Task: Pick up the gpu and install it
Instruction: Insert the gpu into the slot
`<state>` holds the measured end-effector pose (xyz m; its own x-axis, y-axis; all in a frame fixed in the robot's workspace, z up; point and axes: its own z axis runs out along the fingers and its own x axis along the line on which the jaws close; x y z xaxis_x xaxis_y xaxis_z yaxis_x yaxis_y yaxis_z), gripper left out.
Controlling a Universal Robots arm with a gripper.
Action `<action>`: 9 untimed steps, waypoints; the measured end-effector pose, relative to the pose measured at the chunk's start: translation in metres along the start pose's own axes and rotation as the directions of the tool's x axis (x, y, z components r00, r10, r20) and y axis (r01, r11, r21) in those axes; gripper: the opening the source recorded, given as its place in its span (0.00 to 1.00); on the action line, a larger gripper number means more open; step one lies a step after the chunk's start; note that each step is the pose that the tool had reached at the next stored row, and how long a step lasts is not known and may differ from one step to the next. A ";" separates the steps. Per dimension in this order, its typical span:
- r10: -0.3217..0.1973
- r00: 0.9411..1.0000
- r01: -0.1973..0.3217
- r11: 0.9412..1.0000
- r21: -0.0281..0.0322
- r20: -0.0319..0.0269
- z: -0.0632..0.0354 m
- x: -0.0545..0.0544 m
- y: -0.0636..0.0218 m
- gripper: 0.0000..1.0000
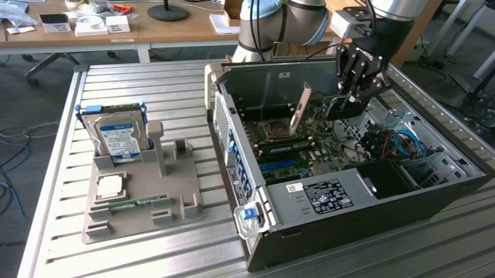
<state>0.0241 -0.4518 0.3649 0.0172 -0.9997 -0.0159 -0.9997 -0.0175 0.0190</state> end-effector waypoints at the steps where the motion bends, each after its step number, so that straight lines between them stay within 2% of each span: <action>1: 0.000 1.000 0.000 1.000 0.000 0.000 0.0017 0.000 0.0005 0.27; 4: 0.000 1.000 0.000 1.000 0.001 0.000 0.0072 0.000 0.0027 0.27; 9: 0.000 1.000 0.000 1.000 0.006 0.000 0.0156 0.000 0.0087 0.27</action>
<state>0.0151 -0.4518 0.3494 0.0172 -0.9997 -0.0160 -0.9998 -0.0175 0.0132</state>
